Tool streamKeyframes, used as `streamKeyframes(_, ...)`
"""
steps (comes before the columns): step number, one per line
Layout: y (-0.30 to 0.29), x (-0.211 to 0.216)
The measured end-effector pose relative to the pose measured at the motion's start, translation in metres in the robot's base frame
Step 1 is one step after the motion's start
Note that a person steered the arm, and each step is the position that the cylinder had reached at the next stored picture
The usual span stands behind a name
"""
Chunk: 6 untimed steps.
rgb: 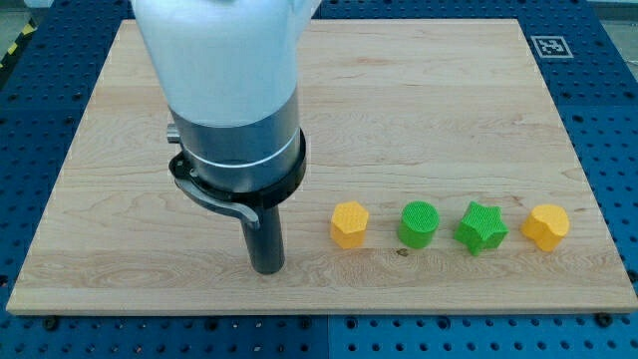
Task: Push the yellow hexagon into the green circle
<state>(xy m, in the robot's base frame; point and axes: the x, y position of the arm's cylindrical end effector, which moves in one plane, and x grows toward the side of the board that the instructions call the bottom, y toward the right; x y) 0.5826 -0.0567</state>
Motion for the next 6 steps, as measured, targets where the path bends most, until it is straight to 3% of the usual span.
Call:
streamKeyframes(2, 0.028, -0.025)
streamKeyframes(6, 0.197, -0.027)
